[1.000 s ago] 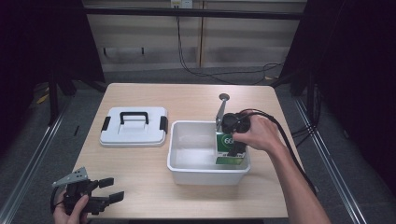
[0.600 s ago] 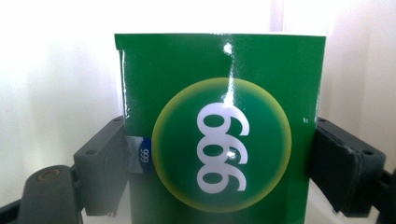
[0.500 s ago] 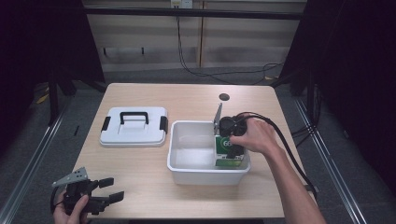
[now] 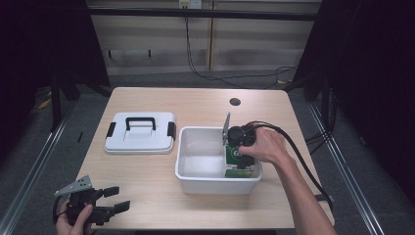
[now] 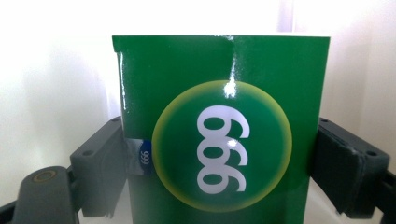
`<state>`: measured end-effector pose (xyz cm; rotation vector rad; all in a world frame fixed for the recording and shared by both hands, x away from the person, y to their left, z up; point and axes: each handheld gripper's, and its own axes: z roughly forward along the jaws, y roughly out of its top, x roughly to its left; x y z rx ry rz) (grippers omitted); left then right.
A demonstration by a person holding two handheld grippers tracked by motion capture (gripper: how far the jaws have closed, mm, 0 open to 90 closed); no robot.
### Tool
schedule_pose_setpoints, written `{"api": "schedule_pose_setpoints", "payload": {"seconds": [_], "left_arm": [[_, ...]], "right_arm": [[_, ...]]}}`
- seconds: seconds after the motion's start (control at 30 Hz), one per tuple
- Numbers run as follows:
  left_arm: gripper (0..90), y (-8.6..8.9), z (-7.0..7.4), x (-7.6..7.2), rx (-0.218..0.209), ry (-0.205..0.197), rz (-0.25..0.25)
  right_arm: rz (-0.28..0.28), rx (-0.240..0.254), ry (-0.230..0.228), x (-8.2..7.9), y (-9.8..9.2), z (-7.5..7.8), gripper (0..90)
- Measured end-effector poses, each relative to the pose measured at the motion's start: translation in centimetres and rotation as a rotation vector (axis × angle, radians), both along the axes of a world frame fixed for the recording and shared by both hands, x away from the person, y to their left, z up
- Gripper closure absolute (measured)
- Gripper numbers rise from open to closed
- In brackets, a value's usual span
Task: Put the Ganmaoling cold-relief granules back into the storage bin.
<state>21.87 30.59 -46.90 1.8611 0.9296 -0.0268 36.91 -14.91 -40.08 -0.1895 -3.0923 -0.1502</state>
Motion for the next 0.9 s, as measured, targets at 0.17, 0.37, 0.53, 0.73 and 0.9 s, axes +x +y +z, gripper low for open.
{"api": "schedule_pose_setpoints", "payload": {"seconds": [0.17,0.37,0.53,0.73,0.9], "left_arm": [[16.2,0.0,0.0,0.0,0.001,-0.001,0.0],[16.2,0.0,0.0,0.0,0.001,0.0,0.0],[16.2,0.0,0.0,0.0,0.0,0.0,0.0],[16.2,0.0,0.0,0.0,0.001,0.0,0.001],[16.2,0.0,0.0,0.0,-0.001,0.0,-0.001]], "right_arm": [[0.005,-0.005,0.004,0.1,0.1,-0.5,13.3],[0.01,-0.018,0.005,0.1,0.3,-0.9,13.0],[0.019,-0.023,0.005,0.2,0.4,-1.2,12.9],[0.03,-0.036,0.005,0.1,0.5,-1.5,12.0],[0.001,-0.056,0.002,-0.1,0.6,-1.5,9.3]]}}
